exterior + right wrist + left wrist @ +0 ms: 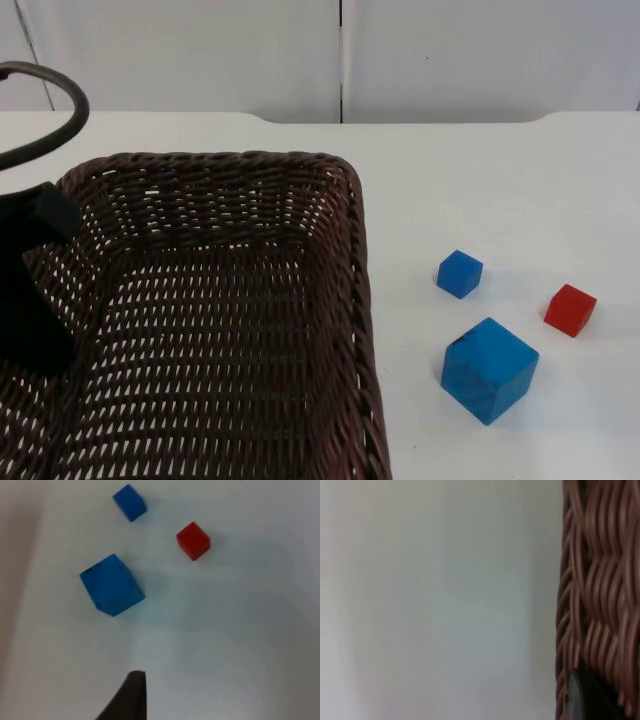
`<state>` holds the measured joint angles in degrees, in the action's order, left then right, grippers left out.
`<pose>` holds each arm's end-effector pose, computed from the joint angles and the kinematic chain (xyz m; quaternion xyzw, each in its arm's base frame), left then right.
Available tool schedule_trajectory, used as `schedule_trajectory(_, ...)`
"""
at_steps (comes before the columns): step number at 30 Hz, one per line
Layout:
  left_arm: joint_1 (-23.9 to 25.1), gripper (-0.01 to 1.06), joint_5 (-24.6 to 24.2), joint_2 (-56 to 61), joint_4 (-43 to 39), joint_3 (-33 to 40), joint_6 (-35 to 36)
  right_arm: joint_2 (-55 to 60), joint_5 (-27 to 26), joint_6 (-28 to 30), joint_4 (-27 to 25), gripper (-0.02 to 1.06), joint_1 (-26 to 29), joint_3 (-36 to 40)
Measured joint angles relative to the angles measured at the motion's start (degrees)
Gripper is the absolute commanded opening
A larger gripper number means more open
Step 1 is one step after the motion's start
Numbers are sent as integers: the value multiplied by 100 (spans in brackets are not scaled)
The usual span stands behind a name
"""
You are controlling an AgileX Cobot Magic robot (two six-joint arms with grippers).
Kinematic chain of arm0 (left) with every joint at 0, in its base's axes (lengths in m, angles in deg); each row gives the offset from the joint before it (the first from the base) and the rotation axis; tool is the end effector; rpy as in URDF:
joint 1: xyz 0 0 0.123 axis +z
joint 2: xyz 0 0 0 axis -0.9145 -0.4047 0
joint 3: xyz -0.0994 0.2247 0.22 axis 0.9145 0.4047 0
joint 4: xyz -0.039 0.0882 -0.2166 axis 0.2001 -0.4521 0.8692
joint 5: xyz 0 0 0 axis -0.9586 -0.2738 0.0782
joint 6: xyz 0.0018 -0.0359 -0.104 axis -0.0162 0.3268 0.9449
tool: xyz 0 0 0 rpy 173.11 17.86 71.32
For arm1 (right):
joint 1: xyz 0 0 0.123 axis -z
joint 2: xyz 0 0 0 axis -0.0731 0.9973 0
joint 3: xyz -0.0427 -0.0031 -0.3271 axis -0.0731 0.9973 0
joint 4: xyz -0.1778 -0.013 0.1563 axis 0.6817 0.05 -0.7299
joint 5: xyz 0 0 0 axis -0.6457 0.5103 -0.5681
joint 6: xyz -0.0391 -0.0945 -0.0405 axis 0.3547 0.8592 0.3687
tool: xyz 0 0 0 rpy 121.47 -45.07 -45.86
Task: Pick up the basket with the left hand and place the largest block into the basket with the right hand.
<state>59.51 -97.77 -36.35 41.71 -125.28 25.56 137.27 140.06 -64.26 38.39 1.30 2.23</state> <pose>0.1656 -0.0648 0.2482 -0.0337 0.9697 -0.2273 0.0831 0.1048 0.0316 0.3007 -0.0785 0.9467 0.1158 0.2901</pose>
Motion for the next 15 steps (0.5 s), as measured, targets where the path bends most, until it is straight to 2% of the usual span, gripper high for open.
schedule_trajectory(4,0,0,0,0,0,0,0,603,-14,384,-615,105,0,0)
schedule_trajectory(15,0,0,32,0,0,0,0,1013,-162,649,-785,105,0,0)
